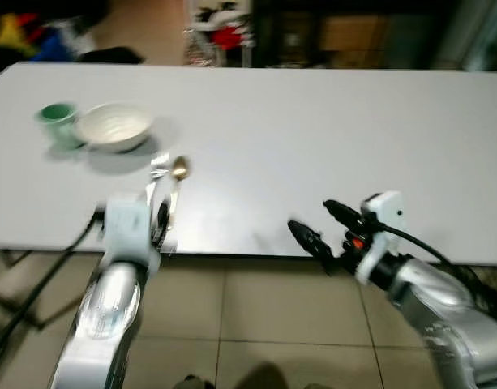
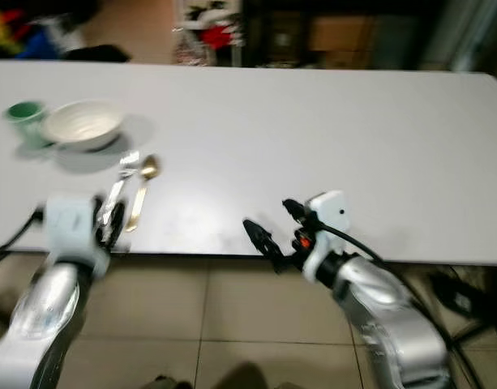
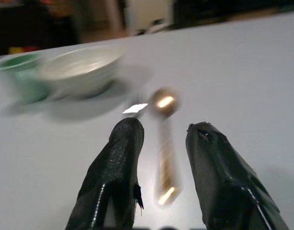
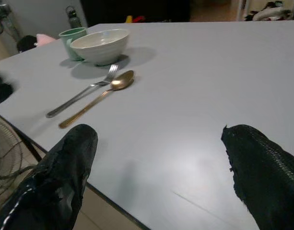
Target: Setting the table
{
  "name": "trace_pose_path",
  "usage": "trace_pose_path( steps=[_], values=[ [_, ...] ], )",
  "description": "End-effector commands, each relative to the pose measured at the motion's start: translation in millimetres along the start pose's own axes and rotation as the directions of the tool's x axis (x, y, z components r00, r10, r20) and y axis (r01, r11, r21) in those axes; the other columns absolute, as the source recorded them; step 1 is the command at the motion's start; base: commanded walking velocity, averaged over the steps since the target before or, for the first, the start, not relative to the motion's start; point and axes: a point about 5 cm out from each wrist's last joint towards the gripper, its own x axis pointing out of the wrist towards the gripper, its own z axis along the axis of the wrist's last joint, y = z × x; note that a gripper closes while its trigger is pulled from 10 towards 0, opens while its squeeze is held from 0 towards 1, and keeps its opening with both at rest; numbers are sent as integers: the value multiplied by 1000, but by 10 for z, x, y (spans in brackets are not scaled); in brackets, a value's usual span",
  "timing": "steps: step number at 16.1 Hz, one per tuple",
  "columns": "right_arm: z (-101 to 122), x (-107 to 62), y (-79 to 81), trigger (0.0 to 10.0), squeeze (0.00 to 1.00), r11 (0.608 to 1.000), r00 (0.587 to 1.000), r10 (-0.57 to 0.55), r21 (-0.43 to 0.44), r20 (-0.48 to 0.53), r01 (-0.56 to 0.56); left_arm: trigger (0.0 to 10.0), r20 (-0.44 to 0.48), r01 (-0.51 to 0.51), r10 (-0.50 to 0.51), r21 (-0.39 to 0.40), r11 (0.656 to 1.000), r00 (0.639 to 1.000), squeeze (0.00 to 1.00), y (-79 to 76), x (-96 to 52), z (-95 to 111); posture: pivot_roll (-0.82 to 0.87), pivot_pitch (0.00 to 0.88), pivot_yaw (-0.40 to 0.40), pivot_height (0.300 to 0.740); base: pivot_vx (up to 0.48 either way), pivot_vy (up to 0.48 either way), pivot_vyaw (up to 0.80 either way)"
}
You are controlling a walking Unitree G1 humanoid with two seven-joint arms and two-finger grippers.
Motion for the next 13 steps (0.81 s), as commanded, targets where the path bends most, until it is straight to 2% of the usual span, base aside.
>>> trace_pose_path(
  steps=[1,3,4,8,13],
  values=[
    [-8,45,10,10000,0,999,999,-41,0,0,41,10000,23,-38,37,45,998,999,0,61,-78,72,-89,0,38,740,0,0,800],
    [-61,76,10,10000,0,997,997,-75,-8,-7,75,10000,-15,-65,65,37,997,998,0,114,-156,40,-77,0,42,740,0,0,800],
    [-102,81,-12,10000,0,995,995,-97,4,-19,97,10000,-12,-90,90,9,996,996,0,129,-171,55,-72,0,41,740,0,0,800],
    [-117,142,-7,10000,0,994,994,-111,19,-13,111,10000,-6,-121,121,2,993,993,0,180,-110,88,-64,0,49,740,0,325,800],
    [-155,198,64,10000,0,994,995,-103,35,-8,103,10000,-19,-122,122,8,992,992,0,197,-156,89,-51,0,49,740,0,355,800]
  ],
)
